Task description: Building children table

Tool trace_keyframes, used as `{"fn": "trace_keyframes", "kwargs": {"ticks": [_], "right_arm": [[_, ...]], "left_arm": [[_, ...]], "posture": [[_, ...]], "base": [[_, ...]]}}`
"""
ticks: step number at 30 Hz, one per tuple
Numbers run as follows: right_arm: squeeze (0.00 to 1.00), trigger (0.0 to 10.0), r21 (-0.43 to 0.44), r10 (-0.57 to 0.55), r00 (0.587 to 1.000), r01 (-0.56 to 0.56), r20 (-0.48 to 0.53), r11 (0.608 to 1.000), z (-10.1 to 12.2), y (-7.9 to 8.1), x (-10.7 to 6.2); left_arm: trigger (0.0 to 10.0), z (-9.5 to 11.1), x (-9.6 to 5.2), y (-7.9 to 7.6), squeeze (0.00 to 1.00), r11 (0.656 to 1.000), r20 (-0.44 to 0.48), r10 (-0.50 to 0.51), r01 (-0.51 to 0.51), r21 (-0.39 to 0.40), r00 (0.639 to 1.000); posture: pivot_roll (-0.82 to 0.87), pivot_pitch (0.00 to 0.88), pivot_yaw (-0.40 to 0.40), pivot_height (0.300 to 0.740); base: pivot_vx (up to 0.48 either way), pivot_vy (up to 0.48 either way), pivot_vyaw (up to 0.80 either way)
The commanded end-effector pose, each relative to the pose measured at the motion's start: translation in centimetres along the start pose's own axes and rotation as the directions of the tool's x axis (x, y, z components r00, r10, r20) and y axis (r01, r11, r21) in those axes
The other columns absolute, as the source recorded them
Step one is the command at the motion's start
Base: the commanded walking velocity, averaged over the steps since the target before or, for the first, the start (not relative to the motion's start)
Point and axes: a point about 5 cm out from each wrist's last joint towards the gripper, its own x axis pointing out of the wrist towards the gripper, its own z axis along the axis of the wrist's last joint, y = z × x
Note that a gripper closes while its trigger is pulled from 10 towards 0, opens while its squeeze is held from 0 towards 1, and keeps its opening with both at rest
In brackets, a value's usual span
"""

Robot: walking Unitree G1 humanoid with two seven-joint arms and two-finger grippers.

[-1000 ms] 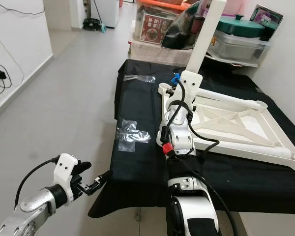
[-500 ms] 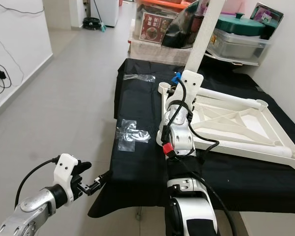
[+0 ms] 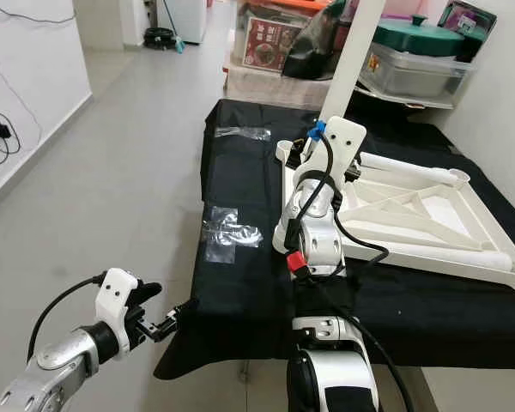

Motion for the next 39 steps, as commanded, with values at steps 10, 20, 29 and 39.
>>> {"fn": "trace_keyframes", "kwargs": {"ticks": [10, 20, 29, 39], "right_arm": [[1.00, 10.0, -0.030, 0.103, 0.995, -0.103, 0.008, 0.994, 0.7, -0.9, 0.7], [1.00, 10.0, -0.066, 0.100, 0.995, -0.099, 0.004, 0.993, 0.6, -2.1, 1.6], [1.00, 10.0, -0.027, 0.240, 0.970, -0.241, -0.032, 0.970, 0.6, -1.0, 1.9], [0.91, 10.0, -0.078, 0.319, 0.947, -0.321, -0.034, 0.944, 1.7, -1.5, 3.1]], "left_arm": [[10.0, -0.2, 0.1, 0.1, 0.00, 1.000, -0.018, -0.007, 0.007, 0.006, 1.000], [10.0, 0.0, 0.0, 0.2, 0.00, 1.000, -0.002, 0.002, -0.002, 0.011, 1.000], [10.0, 0.0, 0.0, 0.2, 0.00, 1.000, -0.007, -0.002, 0.002, 0.012, 1.000], [10.0, -0.1, 0.0, 0.2, 0.00, 1.000, -0.010, -0.004, 0.004, 0.009, 1.000]], "posture": [[0.00, 0.000, -0.119, 0.740], [0.00, 0.000, -0.115, 0.740], [0.00, 0.000, -0.115, 0.740], [0.00, 0.000, -0.113, 0.740]], "base": [[0.000, 0.000, 0.00], [0.000, 0.000, 0.00], [0.000, 0.000, 0.00], [0.000, 0.000, 0.00]]}}
